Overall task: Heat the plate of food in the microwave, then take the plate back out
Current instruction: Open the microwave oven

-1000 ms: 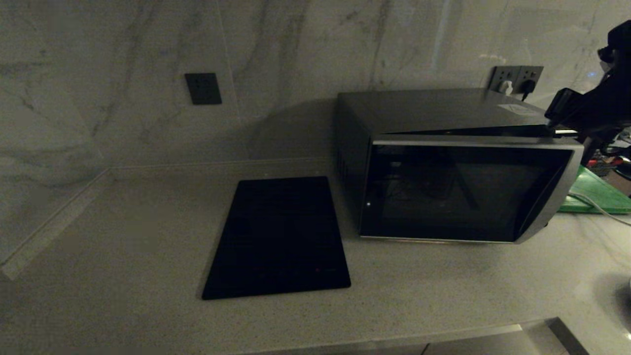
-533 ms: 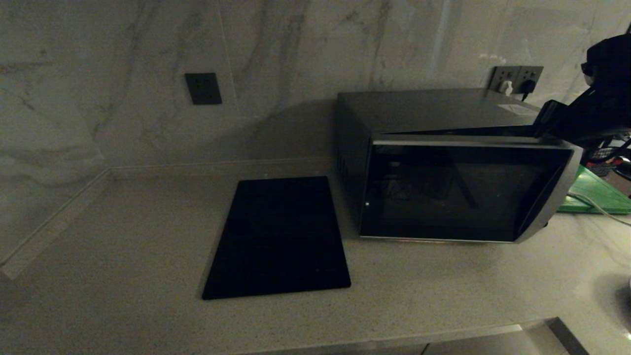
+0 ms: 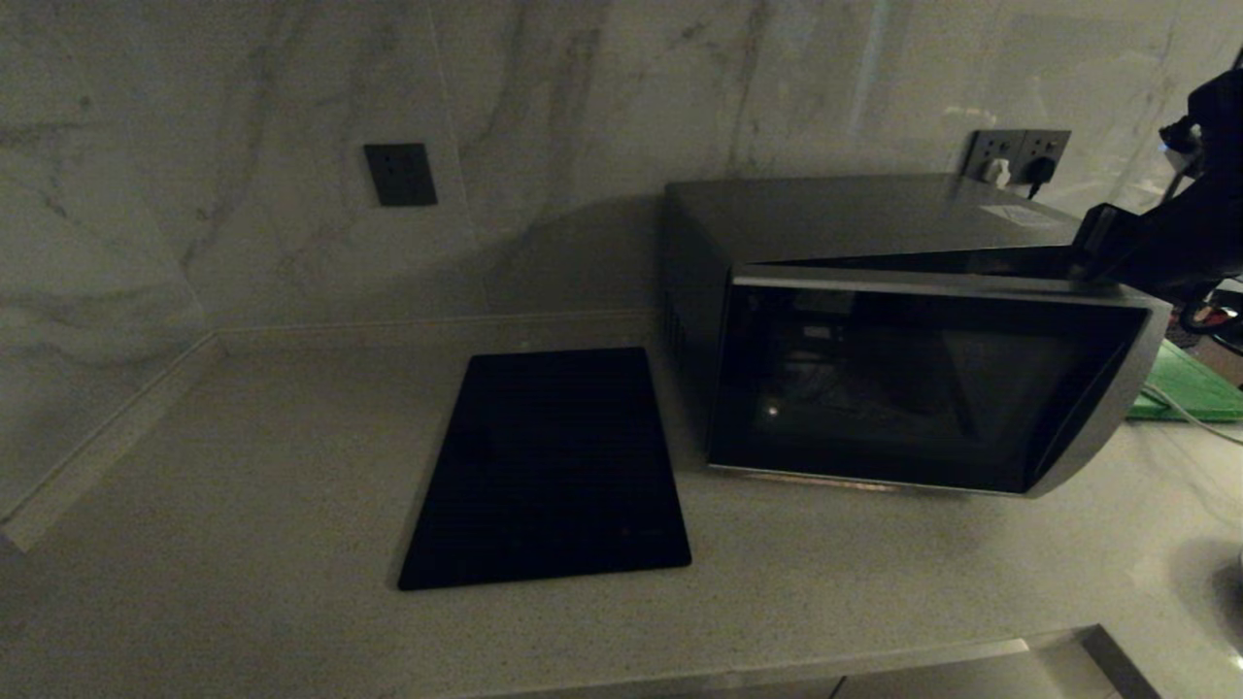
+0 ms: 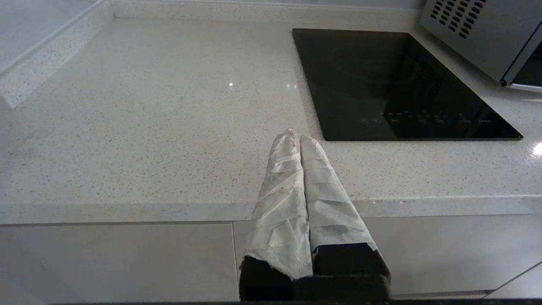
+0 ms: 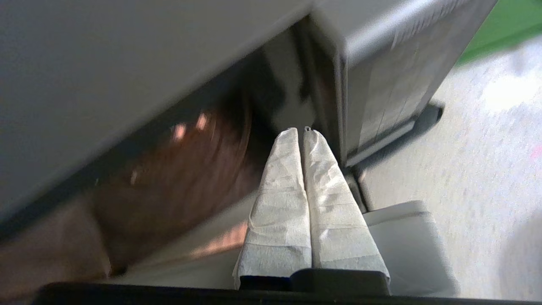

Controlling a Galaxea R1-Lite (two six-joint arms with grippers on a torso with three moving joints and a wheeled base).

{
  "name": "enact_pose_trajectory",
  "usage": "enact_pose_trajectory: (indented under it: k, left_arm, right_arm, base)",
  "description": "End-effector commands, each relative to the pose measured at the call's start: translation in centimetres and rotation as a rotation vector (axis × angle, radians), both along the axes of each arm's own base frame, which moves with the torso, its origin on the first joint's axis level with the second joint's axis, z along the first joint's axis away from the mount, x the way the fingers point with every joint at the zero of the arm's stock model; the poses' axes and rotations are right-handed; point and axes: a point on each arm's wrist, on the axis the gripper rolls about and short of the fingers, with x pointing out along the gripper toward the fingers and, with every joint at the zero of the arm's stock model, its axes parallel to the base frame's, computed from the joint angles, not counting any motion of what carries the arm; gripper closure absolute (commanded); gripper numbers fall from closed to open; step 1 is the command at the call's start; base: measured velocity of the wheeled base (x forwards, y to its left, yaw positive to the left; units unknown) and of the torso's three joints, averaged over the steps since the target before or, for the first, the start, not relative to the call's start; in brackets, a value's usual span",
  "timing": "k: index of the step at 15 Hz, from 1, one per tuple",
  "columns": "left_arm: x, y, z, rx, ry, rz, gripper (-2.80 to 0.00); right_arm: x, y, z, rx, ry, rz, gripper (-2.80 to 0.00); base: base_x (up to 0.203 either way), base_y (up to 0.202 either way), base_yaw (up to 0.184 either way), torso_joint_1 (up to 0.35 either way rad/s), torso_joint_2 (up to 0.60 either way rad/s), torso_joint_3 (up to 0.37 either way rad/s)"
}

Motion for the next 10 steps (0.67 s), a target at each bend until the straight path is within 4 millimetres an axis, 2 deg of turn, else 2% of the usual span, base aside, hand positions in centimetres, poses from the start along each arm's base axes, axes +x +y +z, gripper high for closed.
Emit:
enact_pose_trajectory:
  k: [1,4,10]
  left_arm:
    - [0.0,0.0,0.0,-0.001,0.001,0.001,0.0]
    - [0.0,0.0,0.0,-0.001,0.001,0.001,0.0]
    - [0.0,0.0,0.0,-0.001,0.001,0.001,0.0]
  right_arm:
    - [-2.6,0.4,1.3,0.005,-0.004,0.007,0.0]
    - [-3.9,1.2,1.1,0.009,0.024,0.029,0.0]
    - [-6.9,5.1,1.1,0.001,0.044,0.146,0.0]
  base:
    - [0.0,0.0,0.0,0.0,0.0,0.0]
    - [0.0,0.0,0.0,0.0,0.0,0.0]
    - [0.0,0.0,0.0,0.0,0.0,0.0]
